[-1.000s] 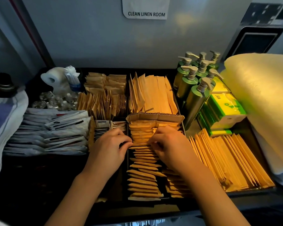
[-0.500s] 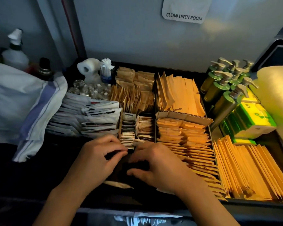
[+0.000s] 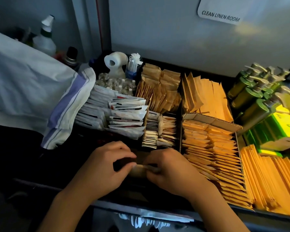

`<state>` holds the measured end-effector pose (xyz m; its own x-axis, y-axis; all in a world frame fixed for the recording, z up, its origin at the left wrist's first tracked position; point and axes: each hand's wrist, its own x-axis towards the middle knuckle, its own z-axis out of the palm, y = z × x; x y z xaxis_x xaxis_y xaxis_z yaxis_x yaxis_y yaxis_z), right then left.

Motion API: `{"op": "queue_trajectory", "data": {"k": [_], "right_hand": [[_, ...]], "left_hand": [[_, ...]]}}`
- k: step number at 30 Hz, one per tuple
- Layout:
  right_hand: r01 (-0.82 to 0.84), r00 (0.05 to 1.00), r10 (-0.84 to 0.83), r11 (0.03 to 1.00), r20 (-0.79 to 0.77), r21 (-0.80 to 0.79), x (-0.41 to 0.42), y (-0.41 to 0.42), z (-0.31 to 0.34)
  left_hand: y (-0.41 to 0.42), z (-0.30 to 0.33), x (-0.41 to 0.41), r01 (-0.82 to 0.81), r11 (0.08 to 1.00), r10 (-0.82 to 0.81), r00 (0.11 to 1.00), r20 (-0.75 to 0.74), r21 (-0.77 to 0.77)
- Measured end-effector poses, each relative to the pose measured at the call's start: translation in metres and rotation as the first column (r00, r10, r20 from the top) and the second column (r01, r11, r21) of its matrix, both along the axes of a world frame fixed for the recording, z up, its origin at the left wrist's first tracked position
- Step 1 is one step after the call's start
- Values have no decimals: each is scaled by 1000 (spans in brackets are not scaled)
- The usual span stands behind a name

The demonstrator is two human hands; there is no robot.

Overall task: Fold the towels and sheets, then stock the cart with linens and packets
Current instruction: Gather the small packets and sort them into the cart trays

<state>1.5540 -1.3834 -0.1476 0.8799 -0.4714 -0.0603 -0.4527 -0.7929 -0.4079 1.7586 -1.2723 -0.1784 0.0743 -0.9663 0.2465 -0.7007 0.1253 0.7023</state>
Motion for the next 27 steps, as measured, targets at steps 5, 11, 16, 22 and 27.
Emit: {"op": "queue_trajectory", "data": {"k": [5, 11, 16, 22, 27], "right_hand": [[99, 958, -112, 993, 262, 63, -26, -9, 19], [264, 851, -270, 961, 451, 77, -77, -18, 25], [415, 754, -398, 905, 522, 91, -124, -30, 30], [533, 680, -455, 845, 575, 39, -169, -47, 34], [552, 656, -484, 831, 579, 68, -192, -62, 27]], "left_hand": [[-14, 13, -10, -18, 998, 15, 999, -43, -57], [-50, 37, -49, 79, 981, -85, 996, -24, -176], [-86, 55, -97, 191, 952, -169, 979, 112, -240], [-124, 76, -152, 294, 924, -242, 945, 222, -243], [-147, 74, -181, 323, 929, -269, 925, 269, -182]]}}
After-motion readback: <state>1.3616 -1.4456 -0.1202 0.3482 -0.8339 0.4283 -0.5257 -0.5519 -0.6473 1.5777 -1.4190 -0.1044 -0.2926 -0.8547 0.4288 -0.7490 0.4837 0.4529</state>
